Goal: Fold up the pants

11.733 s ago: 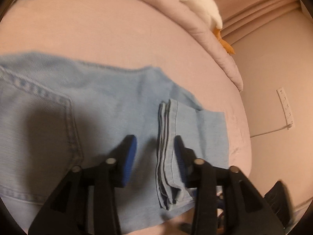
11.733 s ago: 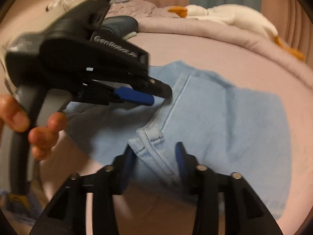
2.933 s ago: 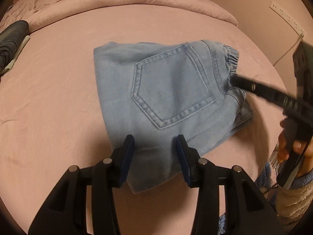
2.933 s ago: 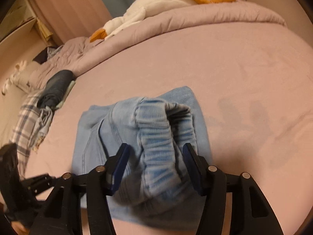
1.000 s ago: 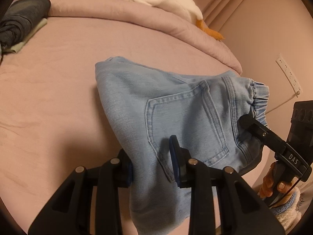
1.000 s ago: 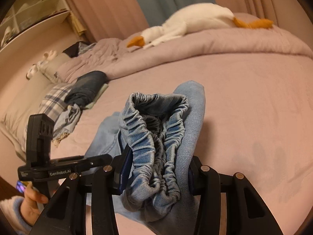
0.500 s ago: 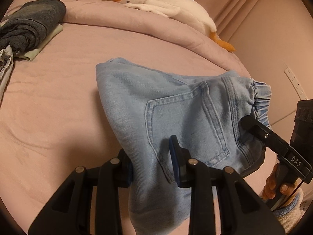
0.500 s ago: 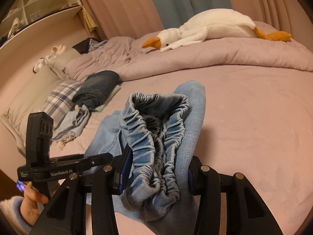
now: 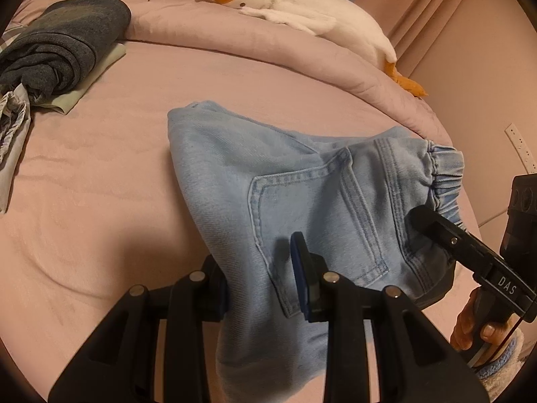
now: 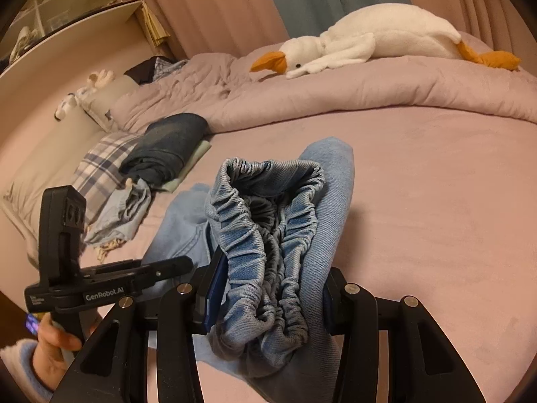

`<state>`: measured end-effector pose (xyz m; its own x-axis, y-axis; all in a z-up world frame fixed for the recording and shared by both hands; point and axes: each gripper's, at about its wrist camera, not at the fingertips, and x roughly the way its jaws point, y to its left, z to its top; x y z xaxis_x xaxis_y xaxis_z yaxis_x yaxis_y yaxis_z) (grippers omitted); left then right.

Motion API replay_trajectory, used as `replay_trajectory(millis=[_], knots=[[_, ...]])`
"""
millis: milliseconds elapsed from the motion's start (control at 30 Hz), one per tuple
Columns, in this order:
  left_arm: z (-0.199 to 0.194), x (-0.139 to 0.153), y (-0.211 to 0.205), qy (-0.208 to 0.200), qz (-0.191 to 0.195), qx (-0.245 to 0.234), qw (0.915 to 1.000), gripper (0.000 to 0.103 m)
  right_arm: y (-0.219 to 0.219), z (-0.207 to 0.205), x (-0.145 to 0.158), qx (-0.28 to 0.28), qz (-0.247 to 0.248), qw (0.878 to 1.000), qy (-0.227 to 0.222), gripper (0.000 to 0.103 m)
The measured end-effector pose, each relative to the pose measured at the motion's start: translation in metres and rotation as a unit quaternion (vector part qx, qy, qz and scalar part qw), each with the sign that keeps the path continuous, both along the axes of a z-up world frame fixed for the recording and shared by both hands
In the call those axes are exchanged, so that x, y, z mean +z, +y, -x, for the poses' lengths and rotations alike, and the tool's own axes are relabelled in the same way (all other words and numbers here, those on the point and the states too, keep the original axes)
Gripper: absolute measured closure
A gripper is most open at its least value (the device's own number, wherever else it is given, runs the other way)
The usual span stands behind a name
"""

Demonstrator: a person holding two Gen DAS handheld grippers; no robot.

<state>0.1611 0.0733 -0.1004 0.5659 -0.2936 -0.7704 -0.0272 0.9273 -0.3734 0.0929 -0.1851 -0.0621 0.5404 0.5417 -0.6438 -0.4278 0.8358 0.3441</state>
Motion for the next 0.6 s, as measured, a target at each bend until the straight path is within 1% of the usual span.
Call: replay_trajectory(millis=[267,600], knots=[[-0.010,-0.007,0.006,0.008,-0.003,0.007,0.9999,0.074,0.006,-0.012,-0.008,-0.002,-0.009,1.000,0.010,0.055],[-0.015,-0.010,0.004,0.014,-0.006,0.007,0.9999,0.074,0.007,-0.023,-0.020,-0.012,-0.017,0.999,0.035,0.055]])
